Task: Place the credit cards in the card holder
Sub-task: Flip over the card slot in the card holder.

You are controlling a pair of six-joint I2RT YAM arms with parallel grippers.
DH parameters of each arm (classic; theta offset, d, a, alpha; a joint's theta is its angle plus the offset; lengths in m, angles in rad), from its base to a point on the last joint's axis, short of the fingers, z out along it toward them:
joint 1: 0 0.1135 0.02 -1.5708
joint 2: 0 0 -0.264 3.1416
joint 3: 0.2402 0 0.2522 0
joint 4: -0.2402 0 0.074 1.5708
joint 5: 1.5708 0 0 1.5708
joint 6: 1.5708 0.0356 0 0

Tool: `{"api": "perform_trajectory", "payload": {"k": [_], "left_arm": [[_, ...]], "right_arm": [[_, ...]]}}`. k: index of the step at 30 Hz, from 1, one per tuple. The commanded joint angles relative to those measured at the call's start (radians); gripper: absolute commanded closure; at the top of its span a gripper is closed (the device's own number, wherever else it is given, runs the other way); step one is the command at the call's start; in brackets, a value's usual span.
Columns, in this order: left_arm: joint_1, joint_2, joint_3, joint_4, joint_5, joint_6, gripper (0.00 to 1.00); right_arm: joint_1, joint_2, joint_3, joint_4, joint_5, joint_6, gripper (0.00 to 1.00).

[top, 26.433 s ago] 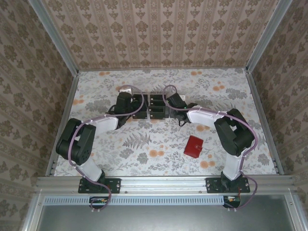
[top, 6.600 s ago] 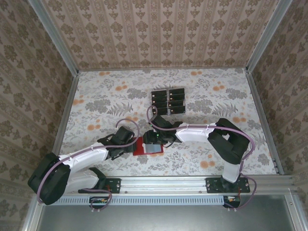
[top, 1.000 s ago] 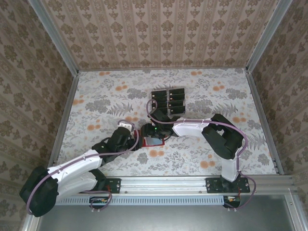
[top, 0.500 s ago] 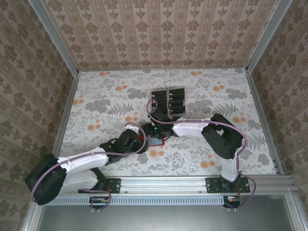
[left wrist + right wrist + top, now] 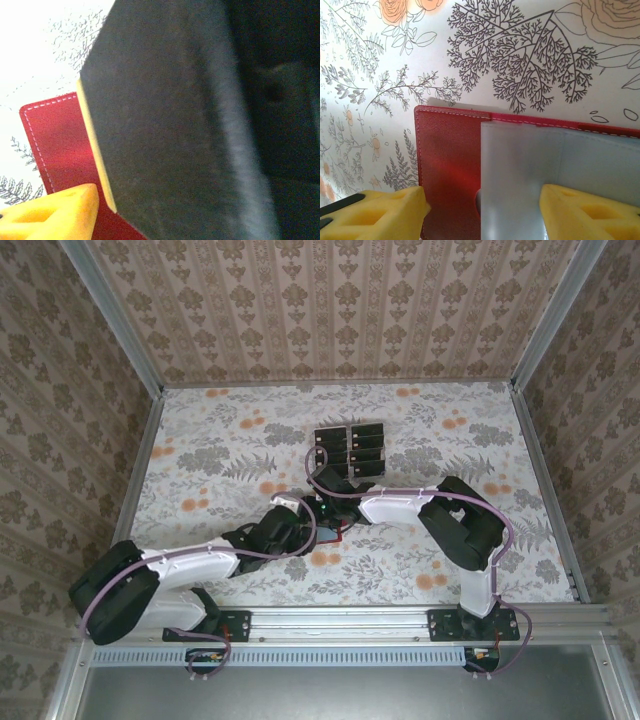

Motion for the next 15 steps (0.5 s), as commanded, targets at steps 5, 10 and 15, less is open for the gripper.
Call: {"api": "perform_trajectory", "payload": {"k": [5, 10, 15], "left_arm": [[-0.008, 0.051, 0.004, 0.007, -0.075, -0.058, 0.31], [-0.008, 0.056, -0.023, 0.021, -0.087, -0.085, 0.32], [-0.008, 0.065, -0.029, 0.028, -0.086, -0.088, 0.32]], "right_arm": [[-0.009, -0.006, -0.026, -0.038, -0.032, 0.022, 0.35], [-0.026, -0.067, -0.049, -0.043, -0.017, 0.019, 0.34], [-0.034, -0.11, -0.08, -0.035, -0.001, 0.023, 0.33]]}}
